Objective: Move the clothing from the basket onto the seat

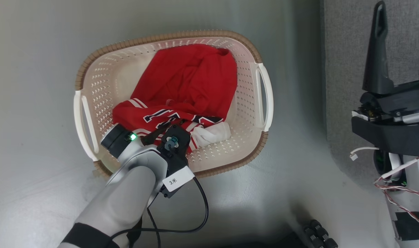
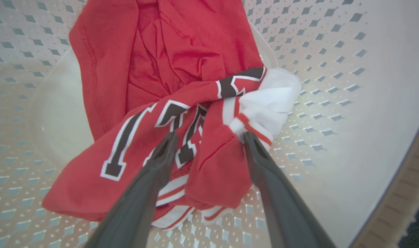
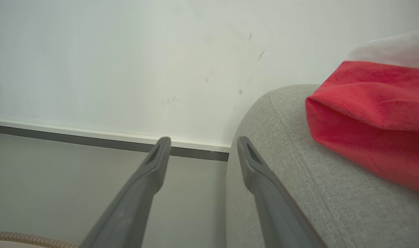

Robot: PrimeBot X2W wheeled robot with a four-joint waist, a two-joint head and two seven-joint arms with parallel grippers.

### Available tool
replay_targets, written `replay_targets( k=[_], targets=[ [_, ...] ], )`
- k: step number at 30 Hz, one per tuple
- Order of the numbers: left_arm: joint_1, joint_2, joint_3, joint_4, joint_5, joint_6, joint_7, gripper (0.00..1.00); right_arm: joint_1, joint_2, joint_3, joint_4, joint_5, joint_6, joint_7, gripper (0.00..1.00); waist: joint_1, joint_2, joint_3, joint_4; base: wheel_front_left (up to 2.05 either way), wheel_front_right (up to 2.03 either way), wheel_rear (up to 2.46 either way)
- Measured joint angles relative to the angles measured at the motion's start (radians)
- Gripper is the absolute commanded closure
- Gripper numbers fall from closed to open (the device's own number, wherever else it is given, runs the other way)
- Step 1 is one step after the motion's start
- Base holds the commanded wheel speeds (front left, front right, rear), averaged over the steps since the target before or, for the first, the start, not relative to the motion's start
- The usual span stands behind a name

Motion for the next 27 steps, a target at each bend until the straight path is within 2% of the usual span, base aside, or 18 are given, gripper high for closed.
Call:
replay_targets(
  k=[4,5,7,8,13,27],
  targets=[
    [-0.025,0.000,-0.006,0.035,0.006,0.000,0.000,0.00,-0.012,0.012,0.012,0.001,0.000,0.000,0.000,0.00,0.0000,-0.0001,0.019,-0.013,0.00,0.00,0.00],
    [-0.028,0.000,-0.010,0.044,0.006,0.000,0.000,0.28,-0.016,0.013,0.012,0.001,-0.002,0.000,0.000,0.00,0.0000,-0.0001,0.022,-0.016,0.00,0.00,0.00],
    [-0.030,-0.001,-0.014,0.056,0.006,0.000,0.000,0.97,-0.017,0.013,0.012,0.004,-0.008,0.000,0.000,0.00,0.0000,0.0000,0.026,-0.020,0.00,0.00,0.00],
    [-0.030,-0.001,-0.015,0.060,0.006,0.000,0.000,1.00,-0.017,0.013,0.012,0.006,-0.008,0.000,0.000,0.00,0.0000,0.0000,0.027,-0.021,0.00,0.00,0.00],
    [-0.031,-0.001,-0.022,0.061,-0.005,-0.008,-0.023,1.00,-0.017,0.017,0.012,0.035,-0.008,0.000,-0.001,0.00,0.0000,0.0000,0.021,-0.024,0.00,0.00,0.00],
    [-0.025,-0.001,-0.040,-0.059,-0.153,-0.007,-0.165,1.00,-0.036,0.027,0.017,0.165,-0.008,0.012,-0.001,0.00,-0.0002,-0.0002,-0.088,0.000,0.00,0.00,0.00]
  ],
)
